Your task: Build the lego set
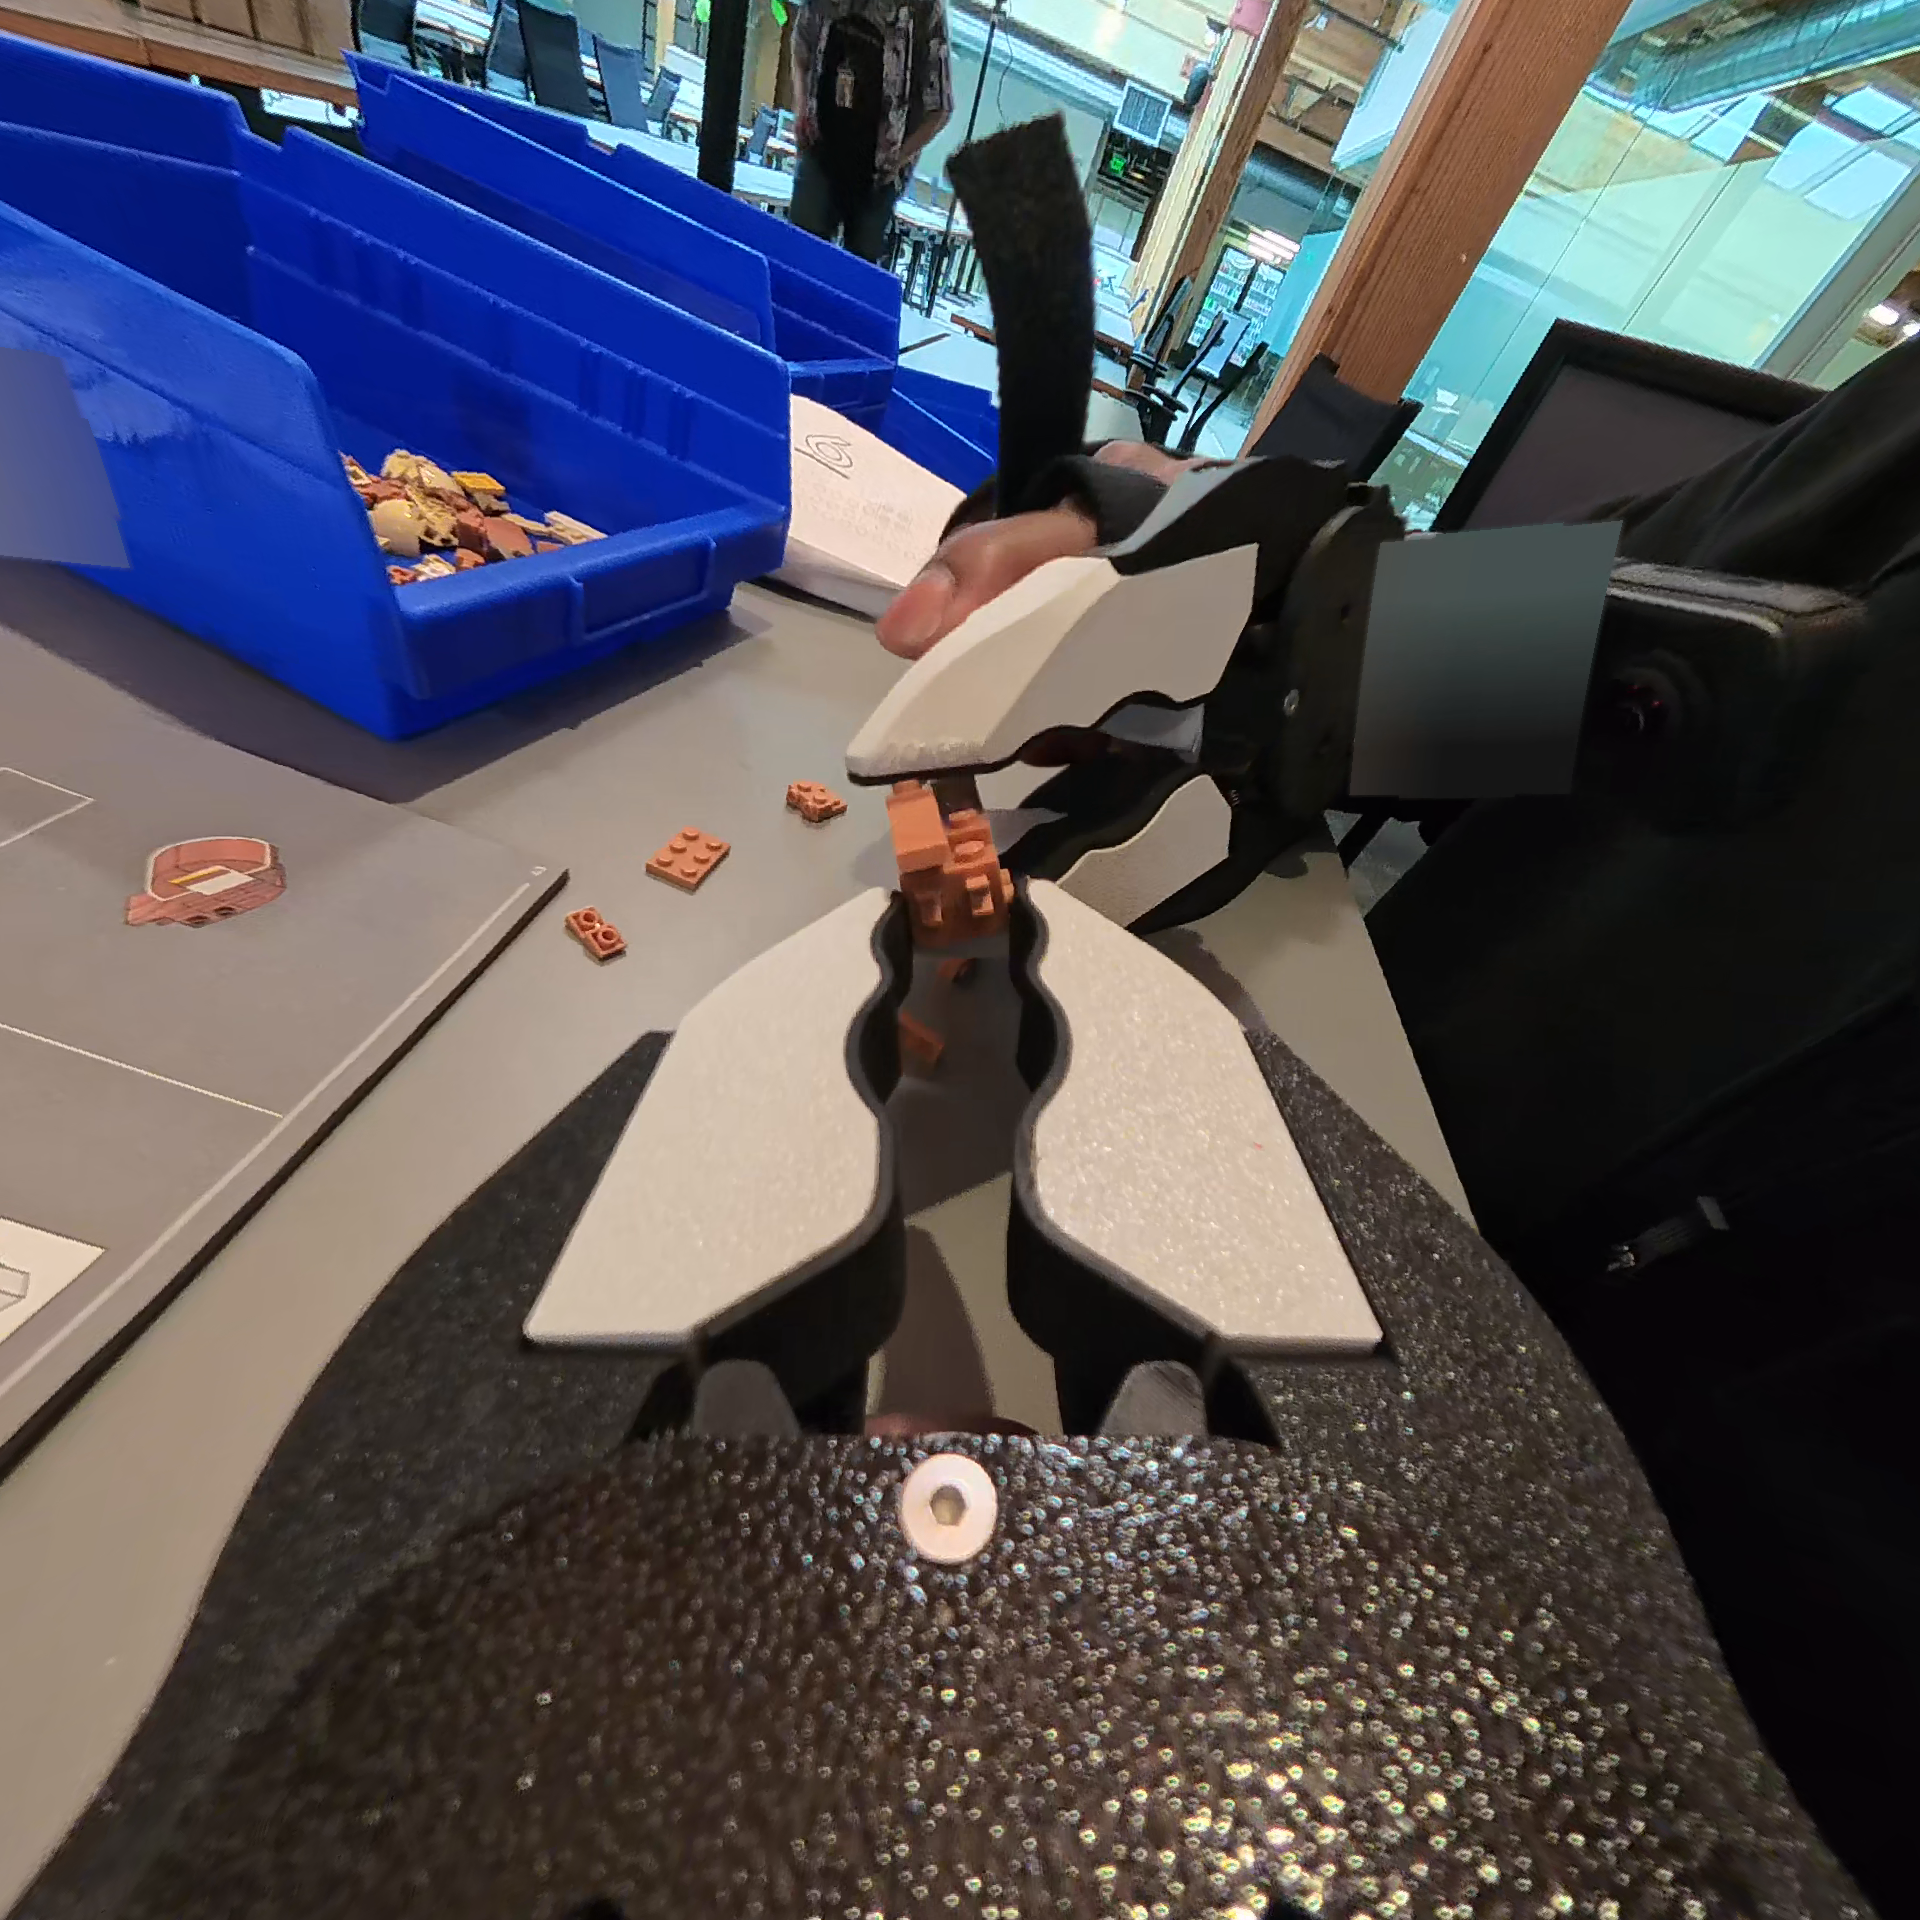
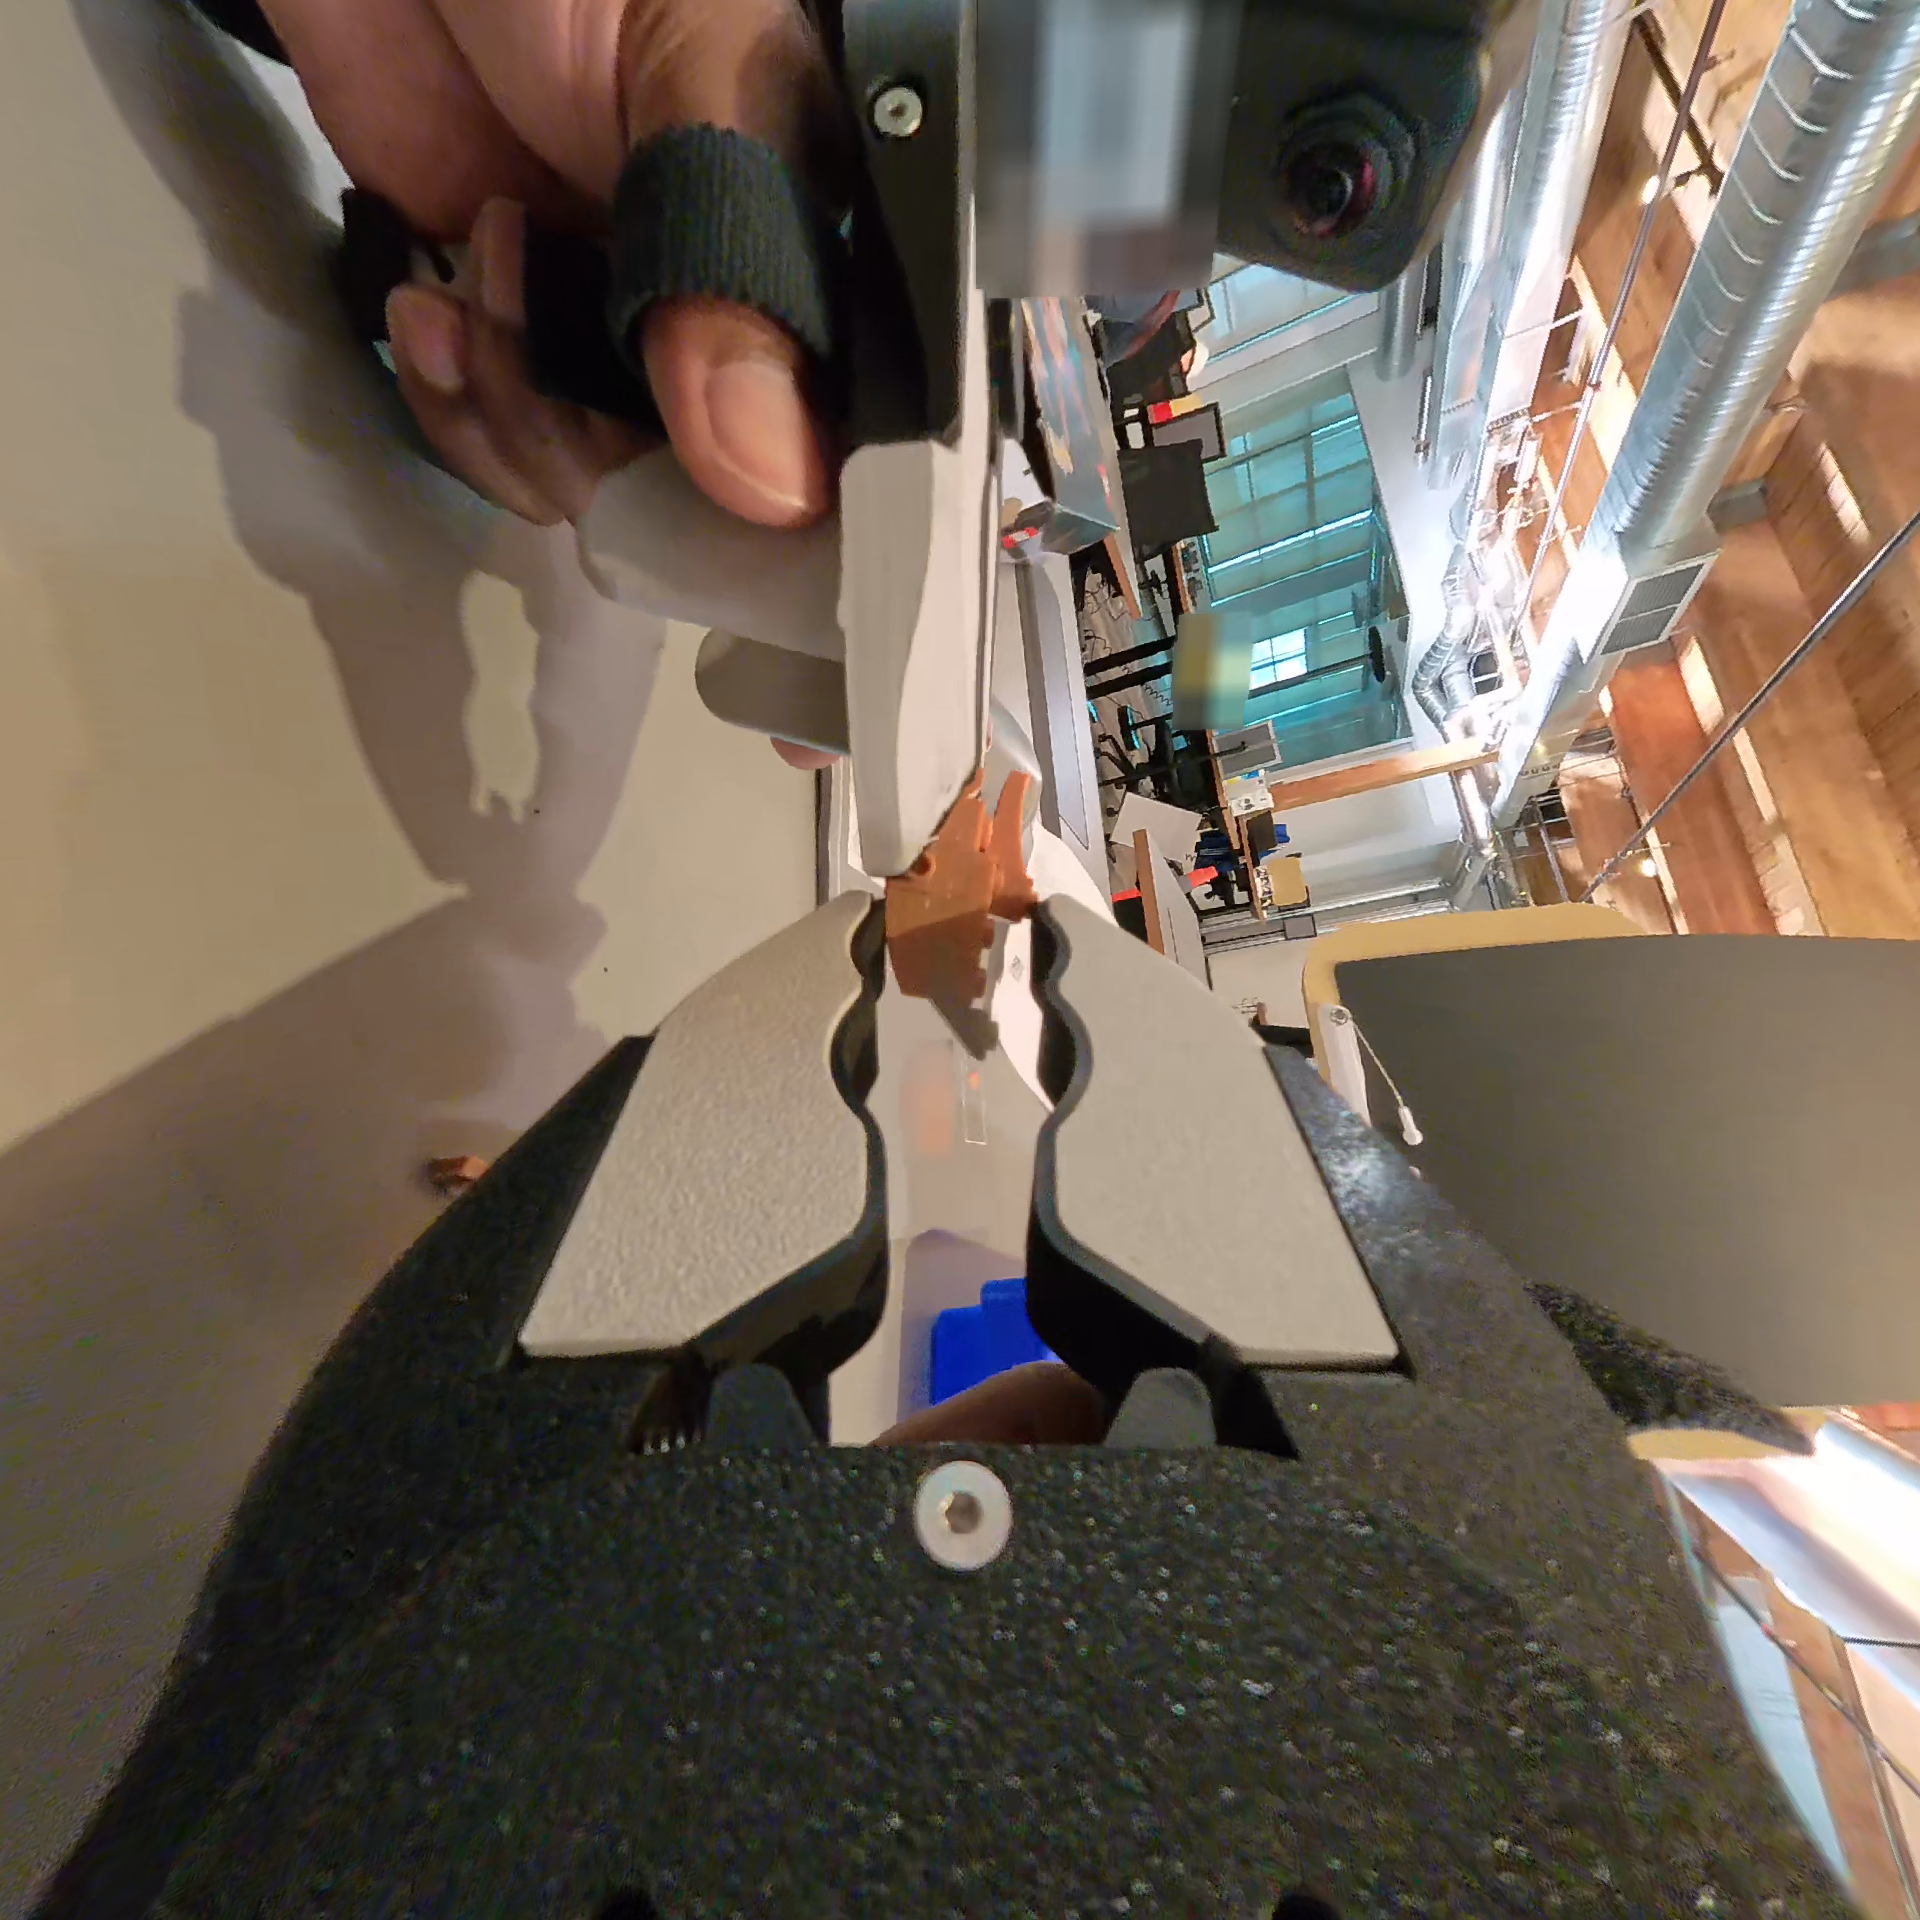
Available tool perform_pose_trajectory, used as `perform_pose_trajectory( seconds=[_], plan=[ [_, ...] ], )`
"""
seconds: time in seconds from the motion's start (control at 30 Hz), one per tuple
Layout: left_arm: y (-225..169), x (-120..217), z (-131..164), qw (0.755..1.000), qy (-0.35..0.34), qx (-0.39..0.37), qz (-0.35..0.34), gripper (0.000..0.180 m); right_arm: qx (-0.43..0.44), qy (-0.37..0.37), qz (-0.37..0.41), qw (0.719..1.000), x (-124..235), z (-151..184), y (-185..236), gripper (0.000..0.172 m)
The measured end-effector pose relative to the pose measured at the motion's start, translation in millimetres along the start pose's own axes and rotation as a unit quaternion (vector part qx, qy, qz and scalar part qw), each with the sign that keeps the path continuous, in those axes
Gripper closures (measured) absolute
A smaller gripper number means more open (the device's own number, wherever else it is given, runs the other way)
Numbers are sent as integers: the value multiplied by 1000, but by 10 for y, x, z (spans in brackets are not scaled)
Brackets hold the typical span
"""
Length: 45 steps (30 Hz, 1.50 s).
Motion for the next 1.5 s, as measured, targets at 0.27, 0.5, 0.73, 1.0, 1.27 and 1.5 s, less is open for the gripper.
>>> perform_pose_trajectory(
  seconds=[0.27,0.5,0.73,1.0,1.27,1.5],
  plan=[
    [-4,-24,18,1000,15,1,0,164,48,8,-7,999,17,-2,19,146],
    [-15,-51,42,999,33,1,3,164,57,3,-29,998,39,9,34,146],
    [8,-16,11,1000,9,9,-2,163,-7,-9,-3,1000,3,29,0,146],
    [9,32,-47,1000,-31,1,-3,163,-81,-26,0,996,20,46,-46,127],
    [-6,110,-125,996,-86,-37,7,163,-439,-110,-98,886,133,175,-161,120],
    [-98,58,-124,992,-88,-82,29,163,-550,-178,-170,798,145,98,-128,140]
  ],
)
Point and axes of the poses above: each gripper's, where its closed fingertips meet, x back along the fingers, z out of its underside, y = z × x across the jaws, the point moved 6 cm from there along x, back along the fingers, and after that the axes turned 2 degrees about x, right-handed, at the moved point
